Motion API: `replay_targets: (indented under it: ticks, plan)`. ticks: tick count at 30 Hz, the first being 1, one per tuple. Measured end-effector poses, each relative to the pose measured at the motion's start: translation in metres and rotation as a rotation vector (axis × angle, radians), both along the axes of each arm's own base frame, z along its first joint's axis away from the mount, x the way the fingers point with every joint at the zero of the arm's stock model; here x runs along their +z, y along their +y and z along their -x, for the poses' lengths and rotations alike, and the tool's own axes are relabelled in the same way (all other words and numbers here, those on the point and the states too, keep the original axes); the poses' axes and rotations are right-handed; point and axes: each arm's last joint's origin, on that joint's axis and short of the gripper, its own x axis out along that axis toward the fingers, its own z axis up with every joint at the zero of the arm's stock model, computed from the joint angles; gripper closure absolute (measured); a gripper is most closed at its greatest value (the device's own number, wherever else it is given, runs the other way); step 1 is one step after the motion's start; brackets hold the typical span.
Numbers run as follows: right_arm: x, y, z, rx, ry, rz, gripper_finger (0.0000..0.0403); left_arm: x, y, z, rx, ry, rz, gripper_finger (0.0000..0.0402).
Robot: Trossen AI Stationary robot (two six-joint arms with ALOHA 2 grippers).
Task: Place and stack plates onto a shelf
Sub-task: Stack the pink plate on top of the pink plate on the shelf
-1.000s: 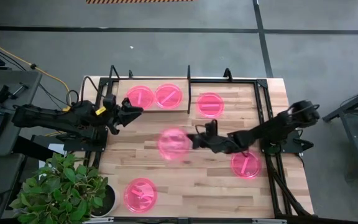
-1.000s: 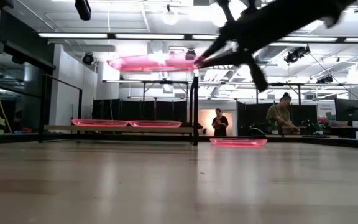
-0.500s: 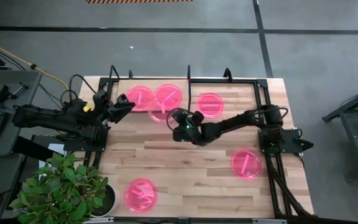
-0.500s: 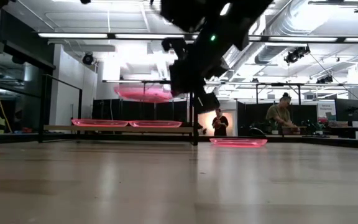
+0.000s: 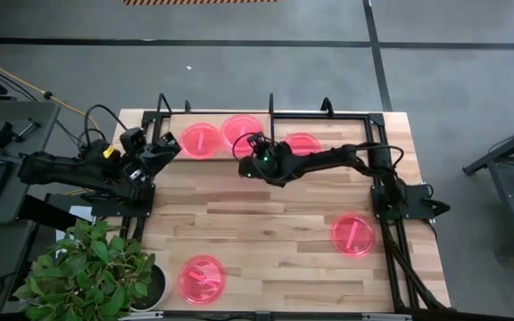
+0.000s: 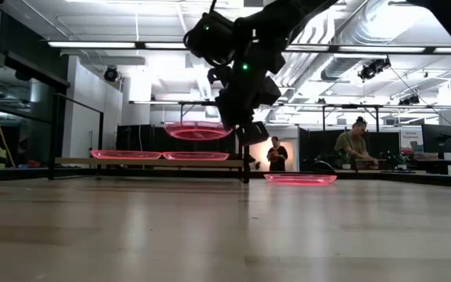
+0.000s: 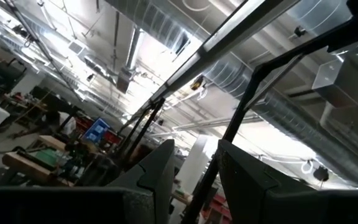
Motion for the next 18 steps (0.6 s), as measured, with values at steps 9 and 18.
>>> replay_targets:
  ticks: [9, 18]
  plan:
    - [0.000, -0.013, 0.002, 0.029, 0.073, -0.050, 0.0403, -0.001, -0.001, 0.000, -0.016, 0.007, -0.014, 0.0291]
    - [-0.002, -0.016, 0.003, 0.103, 0.144, -0.085, 0.0403, -0.001, -0.001, -0.001, -0.015, 0.014, -0.015, 0.0291]
